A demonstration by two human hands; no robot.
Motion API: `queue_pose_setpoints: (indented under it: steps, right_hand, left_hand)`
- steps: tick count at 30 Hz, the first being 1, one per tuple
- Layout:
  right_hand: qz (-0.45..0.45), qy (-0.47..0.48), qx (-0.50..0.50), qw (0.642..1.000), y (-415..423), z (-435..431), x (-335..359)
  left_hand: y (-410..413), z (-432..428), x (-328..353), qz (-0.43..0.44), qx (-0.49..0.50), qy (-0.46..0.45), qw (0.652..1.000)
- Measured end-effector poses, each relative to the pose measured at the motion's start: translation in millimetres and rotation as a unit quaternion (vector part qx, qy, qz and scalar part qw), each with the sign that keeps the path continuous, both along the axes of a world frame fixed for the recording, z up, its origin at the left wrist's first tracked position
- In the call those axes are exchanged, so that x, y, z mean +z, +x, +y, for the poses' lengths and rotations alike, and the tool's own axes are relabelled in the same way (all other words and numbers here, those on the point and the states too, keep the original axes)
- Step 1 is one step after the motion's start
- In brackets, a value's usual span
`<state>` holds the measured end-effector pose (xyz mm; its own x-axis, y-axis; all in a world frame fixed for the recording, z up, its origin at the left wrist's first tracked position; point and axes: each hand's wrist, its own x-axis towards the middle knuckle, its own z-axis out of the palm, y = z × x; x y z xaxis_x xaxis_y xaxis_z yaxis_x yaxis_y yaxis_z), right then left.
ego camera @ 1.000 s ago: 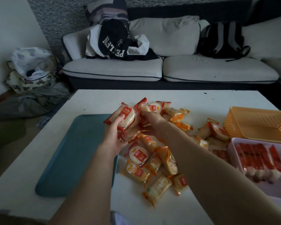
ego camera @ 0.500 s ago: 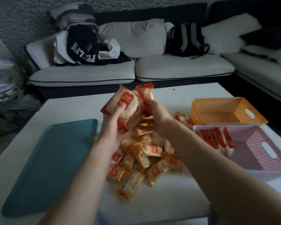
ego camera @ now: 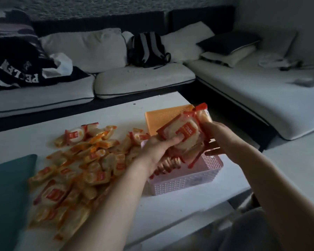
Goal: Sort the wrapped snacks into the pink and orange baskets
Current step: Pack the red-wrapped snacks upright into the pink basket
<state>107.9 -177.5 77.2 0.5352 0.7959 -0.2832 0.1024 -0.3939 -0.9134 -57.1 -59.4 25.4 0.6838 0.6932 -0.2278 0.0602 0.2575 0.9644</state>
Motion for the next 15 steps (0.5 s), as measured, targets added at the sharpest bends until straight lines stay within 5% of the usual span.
queue_pose_setpoints:
  steps: [2,4,8,15]
  right_hand:
    - [-0.079,-0.070,0.042,0.994,6,1,-13]
    - [-0.252,-0.128,0.092,0.955,11,8,-25]
    - [-0.477,-0.173,0.045,0.860,10,20,-20]
    - [-0.414,-0.049,0.011,0.909,22,29,-30]
  left_hand:
    - [1,6,-5,0.100,0.038,0.104,0.989]
    - [-3,13,-12,0.187,0.079,0.200,0.958]
    - [-8,12,-15,0.183,0.147,0.292,0.927]
    - [-6,8,-20,0.244,0.057,0.460,0.852]
